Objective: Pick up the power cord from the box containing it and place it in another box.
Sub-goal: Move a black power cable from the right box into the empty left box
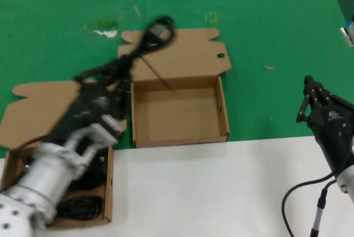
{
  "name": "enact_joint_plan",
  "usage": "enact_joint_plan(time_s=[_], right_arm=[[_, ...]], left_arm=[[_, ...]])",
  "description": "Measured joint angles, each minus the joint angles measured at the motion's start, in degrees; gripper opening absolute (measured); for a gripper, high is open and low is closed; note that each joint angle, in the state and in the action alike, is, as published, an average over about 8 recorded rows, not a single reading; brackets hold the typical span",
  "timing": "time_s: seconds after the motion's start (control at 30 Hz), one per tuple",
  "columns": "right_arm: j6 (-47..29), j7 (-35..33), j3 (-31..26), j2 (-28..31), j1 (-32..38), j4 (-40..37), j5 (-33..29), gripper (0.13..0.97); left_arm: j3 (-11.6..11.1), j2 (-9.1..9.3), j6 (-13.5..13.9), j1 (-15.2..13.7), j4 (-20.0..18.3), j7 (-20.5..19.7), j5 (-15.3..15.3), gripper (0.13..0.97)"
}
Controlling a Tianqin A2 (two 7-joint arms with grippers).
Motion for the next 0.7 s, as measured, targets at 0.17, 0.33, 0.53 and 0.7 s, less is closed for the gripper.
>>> enact_joint_plan(time_s=[0.17,0.33,0.53,0.7], right_arm=[[0.0,0.0,0.0,0.0,0.0,0.0,0.0,0.137],[0.0,0.0,0.0,0.0,0.0,0.0,0.0,0.137],[0.0,0.0,0.0,0.0,0.0,0.0,0.0,0.137],[0.0,0.0,0.0,0.0,0.0,0.0,0.0,0.137]], left_arm=[[5.3,4.94,-0.5,-0.8,3.2,9.6,2.3,0.200],[8.8,5.80,-1.0,-0.8,6.2,11.0,6.6,0.200],[8.5,6.35,-0.2,-1.2,9.7,2.8,17.0,0.200],[6.2,7.68,2.3,-1.6,11.9,-4.9,26.2,0.200]])
